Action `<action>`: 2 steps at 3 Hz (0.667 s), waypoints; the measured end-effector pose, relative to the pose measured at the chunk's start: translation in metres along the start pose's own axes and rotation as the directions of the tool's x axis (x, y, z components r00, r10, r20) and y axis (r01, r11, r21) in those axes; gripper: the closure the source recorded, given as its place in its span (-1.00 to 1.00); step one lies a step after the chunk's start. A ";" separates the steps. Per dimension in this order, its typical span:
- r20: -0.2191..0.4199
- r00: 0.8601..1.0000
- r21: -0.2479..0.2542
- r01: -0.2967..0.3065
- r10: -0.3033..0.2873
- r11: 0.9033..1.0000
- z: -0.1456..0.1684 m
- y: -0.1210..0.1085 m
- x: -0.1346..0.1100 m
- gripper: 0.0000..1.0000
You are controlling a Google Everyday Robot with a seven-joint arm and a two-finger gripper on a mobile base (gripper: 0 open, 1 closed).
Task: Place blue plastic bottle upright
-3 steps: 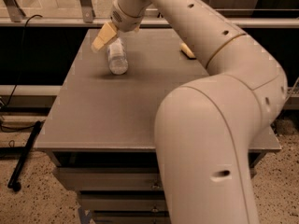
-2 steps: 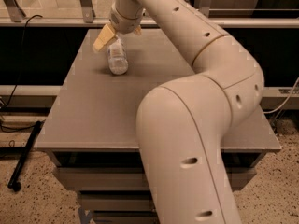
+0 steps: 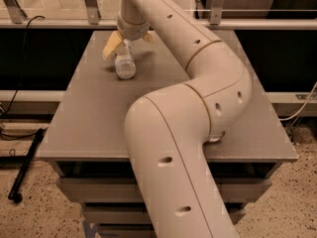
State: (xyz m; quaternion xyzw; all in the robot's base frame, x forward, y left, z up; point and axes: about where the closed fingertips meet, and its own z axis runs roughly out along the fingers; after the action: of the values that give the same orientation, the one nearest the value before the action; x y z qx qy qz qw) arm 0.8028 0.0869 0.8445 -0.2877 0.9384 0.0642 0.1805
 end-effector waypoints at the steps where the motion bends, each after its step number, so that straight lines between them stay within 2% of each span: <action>1: -0.021 0.999 0.022 -0.032 0.033 0.999 0.006 0.002 -0.004 -0.67; 2: -0.021 0.999 0.034 -0.045 0.046 0.998 0.006 0.008 -0.013 -0.16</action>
Offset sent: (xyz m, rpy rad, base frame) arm 0.0260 0.0227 0.0230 -0.0294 0.0055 -0.0744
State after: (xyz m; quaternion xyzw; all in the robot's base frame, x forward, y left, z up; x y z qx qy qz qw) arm 0.8098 0.1012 0.8441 -0.2638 0.9475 0.0497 0.1737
